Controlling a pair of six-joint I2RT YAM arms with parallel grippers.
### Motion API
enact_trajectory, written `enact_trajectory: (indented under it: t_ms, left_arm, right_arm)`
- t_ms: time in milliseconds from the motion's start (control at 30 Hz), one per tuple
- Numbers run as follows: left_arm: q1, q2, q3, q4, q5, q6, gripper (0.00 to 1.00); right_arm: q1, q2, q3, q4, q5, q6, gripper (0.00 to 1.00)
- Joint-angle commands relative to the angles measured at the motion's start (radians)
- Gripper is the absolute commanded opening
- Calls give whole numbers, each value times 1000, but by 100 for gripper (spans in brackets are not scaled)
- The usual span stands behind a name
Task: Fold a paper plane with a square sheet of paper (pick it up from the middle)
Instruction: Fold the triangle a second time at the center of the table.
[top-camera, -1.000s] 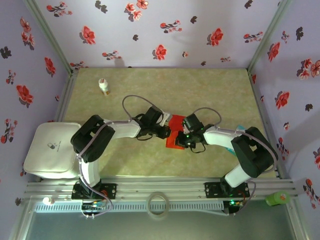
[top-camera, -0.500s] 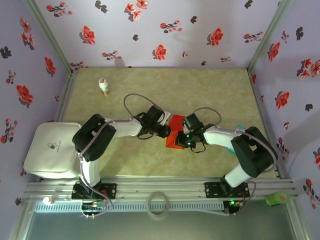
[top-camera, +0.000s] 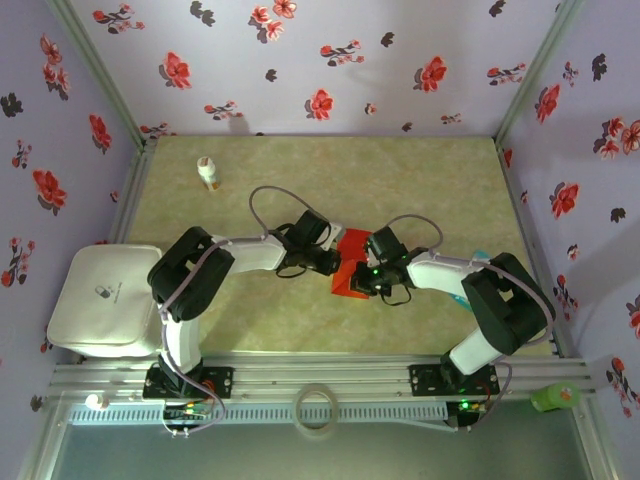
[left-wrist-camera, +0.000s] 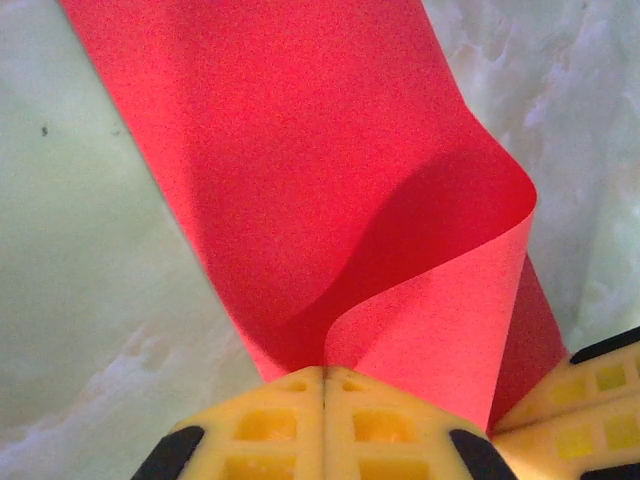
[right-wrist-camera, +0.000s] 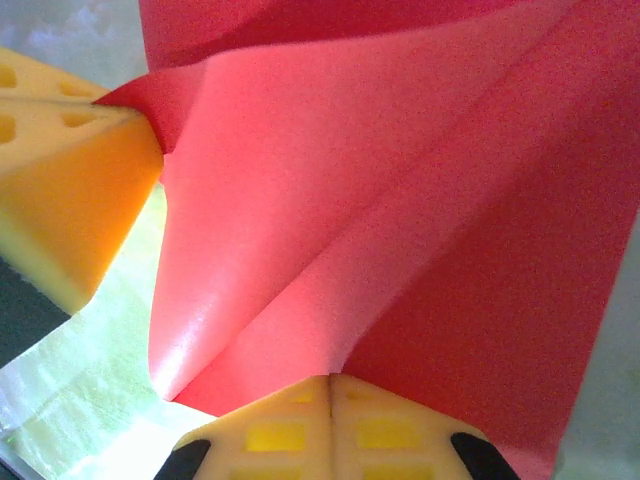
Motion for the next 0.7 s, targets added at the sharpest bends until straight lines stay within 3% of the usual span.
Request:
enact_trajectory:
  t_ms: [0,667]
  left_arm:
    - [9,18,26,-27,-23,16,0]
    - [9,25,35,-49,-33,18,0]
  right_arm:
    - [-7,38,-11,-98,43,-20,5]
    - [-8,44,-9,-94,42,-16,6]
